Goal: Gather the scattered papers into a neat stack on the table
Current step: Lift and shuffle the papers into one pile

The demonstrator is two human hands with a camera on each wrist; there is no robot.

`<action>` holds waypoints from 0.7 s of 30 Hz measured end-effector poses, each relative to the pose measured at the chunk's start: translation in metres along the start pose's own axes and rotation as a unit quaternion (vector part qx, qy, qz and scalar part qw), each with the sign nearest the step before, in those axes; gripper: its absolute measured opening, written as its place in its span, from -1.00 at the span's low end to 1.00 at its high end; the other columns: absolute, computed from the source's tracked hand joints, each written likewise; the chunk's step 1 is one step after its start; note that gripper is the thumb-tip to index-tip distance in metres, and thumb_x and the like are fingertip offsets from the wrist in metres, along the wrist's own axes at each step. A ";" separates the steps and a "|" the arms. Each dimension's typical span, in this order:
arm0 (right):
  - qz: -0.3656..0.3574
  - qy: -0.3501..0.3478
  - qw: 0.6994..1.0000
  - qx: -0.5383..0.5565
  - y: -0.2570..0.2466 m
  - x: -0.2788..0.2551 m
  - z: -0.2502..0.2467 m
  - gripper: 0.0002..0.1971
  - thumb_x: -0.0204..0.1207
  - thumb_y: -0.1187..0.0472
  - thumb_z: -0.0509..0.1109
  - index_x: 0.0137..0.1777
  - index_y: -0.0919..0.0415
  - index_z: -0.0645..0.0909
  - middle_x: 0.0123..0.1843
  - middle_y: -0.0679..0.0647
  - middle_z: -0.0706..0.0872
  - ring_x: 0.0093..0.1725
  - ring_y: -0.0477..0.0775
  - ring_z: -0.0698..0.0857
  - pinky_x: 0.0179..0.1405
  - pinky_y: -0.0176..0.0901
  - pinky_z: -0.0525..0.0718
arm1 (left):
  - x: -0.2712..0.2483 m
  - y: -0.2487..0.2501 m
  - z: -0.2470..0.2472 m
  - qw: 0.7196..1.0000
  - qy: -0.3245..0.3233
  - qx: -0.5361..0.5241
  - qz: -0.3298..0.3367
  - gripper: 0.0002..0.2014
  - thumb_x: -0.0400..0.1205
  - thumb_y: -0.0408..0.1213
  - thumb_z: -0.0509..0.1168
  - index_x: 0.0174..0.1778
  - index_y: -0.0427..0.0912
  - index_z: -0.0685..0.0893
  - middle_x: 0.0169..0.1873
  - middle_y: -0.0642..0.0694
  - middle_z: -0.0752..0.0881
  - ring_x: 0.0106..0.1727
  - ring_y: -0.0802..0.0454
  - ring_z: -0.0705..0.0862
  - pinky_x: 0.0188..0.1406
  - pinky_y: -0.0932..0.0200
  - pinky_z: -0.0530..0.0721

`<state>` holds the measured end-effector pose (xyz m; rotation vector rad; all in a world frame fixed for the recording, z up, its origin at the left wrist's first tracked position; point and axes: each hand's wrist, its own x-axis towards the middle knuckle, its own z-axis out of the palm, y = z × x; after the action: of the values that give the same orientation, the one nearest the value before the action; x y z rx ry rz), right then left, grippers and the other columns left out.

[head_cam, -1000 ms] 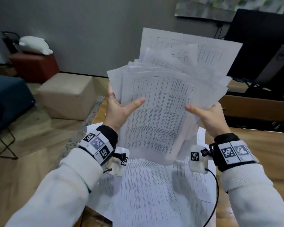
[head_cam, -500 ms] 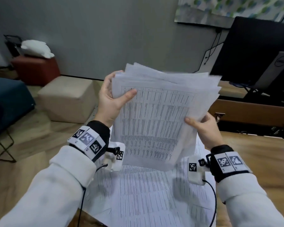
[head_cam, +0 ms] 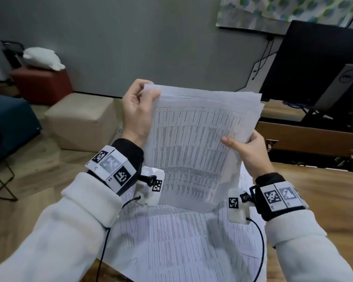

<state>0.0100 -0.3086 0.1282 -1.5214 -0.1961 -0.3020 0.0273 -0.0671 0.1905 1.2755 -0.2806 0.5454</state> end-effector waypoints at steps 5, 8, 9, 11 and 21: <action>0.074 0.015 0.997 0.003 0.035 -0.016 -0.001 -0.34 -0.12 -0.03 0.74 0.03 0.19 0.71 -0.05 0.00 0.87 0.03 -0.01 0.82 0.03 -0.16 0.78 | -0.004 -0.011 -0.014 0.998 0.014 -0.044 -0.035 -0.71 0.40 0.02 0.39 -0.22 0.00 0.44 -0.41 0.23 0.56 -0.36 0.27 0.53 -0.33 0.42 0.51; 0.072 0.049 0.996 -0.010 0.038 -0.020 0.002 -0.73 0.25 0.35 0.59 -0.04 0.18 0.70 -0.08 0.00 0.83 -0.08 -0.09 0.81 0.11 -0.08 0.75 | -0.019 -0.031 -0.027 0.987 -0.097 0.041 -0.123 -0.18 0.17 0.23 0.46 0.29 0.04 0.30 0.05 0.11 0.63 0.07 0.17 0.68 0.06 0.24 0.73; 0.062 0.063 0.996 -0.015 0.035 -0.021 0.003 -0.75 0.32 0.44 0.53 -0.04 0.18 0.69 -0.07 -0.01 0.81 -0.10 -0.13 0.80 0.06 -0.14 0.75 | -0.028 -0.037 -0.029 0.978 -0.109 0.077 -0.158 -0.14 0.24 0.08 0.50 0.38 -0.04 0.24 0.10 0.08 0.61 0.11 0.20 0.66 0.13 0.21 0.73; 0.032 0.083 0.996 -0.009 0.025 -0.020 0.005 -0.74 0.36 0.47 0.48 -0.01 0.18 0.68 -0.08 -0.06 0.81 -0.10 -0.17 0.80 -0.04 -0.28 0.74 | -0.036 -0.045 -0.030 0.975 -0.072 0.098 -0.186 -0.29 0.42 -0.33 0.48 0.42 -0.24 0.26 0.10 0.04 0.62 0.09 0.23 0.66 0.22 0.15 0.69; 0.117 0.013 0.989 -0.090 0.057 -0.050 0.011 -0.65 0.36 0.34 0.53 0.11 0.03 0.62 0.06 -0.07 0.76 0.00 -0.26 0.77 0.18 -0.15 0.72 | -0.077 -0.069 -0.037 0.930 -0.158 0.175 -0.281 -0.64 0.48 -0.39 0.43 0.20 -0.25 0.62 0.00 -0.04 0.73 -0.08 0.26 0.72 0.28 0.02 0.66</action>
<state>-0.0193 -0.2926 0.0592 -1.6992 0.0321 -0.1563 -0.0045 -0.0629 0.0856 1.7104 -0.0713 -0.1152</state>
